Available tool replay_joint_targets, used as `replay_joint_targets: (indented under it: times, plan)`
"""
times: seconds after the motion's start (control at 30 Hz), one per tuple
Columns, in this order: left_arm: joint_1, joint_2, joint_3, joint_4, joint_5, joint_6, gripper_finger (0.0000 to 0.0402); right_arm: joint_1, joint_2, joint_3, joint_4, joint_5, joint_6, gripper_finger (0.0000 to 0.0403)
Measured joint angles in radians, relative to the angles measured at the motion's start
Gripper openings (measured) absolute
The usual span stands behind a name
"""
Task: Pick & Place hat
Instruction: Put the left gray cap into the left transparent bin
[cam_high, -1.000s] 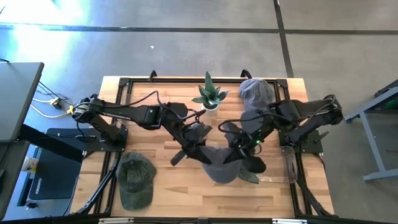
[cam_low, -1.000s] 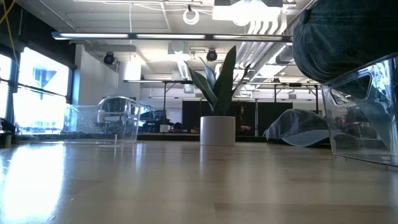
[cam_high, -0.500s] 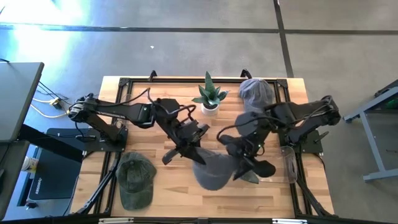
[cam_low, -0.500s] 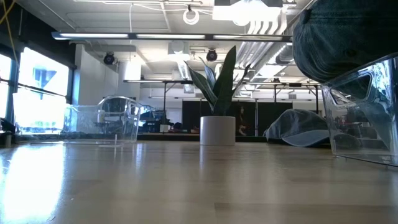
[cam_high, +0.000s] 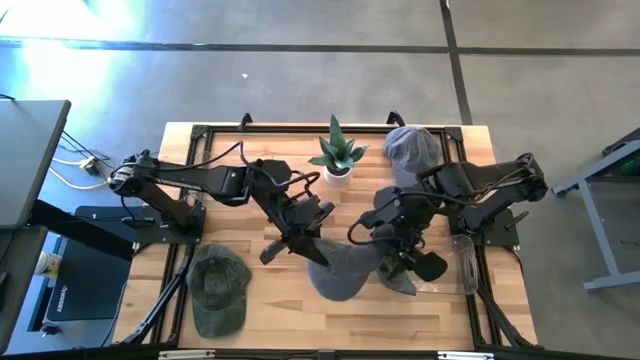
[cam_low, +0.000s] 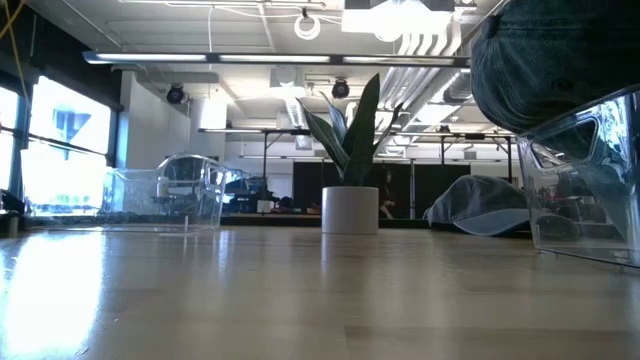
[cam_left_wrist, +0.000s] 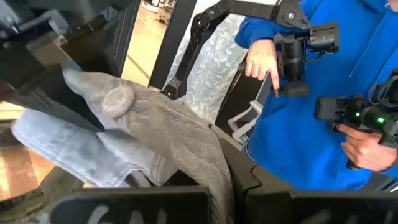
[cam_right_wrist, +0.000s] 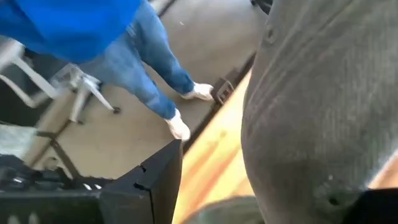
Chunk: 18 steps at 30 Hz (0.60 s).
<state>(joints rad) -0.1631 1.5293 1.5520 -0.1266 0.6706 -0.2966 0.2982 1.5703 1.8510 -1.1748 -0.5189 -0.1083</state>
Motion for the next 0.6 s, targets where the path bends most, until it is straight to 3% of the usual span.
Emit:
replay_joint_targets:
  times: [0.27, 0.6]
  plan:
    - [0.0, 0.001, 0.0, -0.005, -0.007, 0.0, 0.0001, 0.0, -0.006, 0.001, -0.045, 0.189, -0.1, 0.0195]
    - [-0.002, -0.001, 0.0, -0.007, -0.019, 0.003, 0.0001, -0.071, -0.056, 0.0, 0.167, 0.066, 0.096, 0.0197]
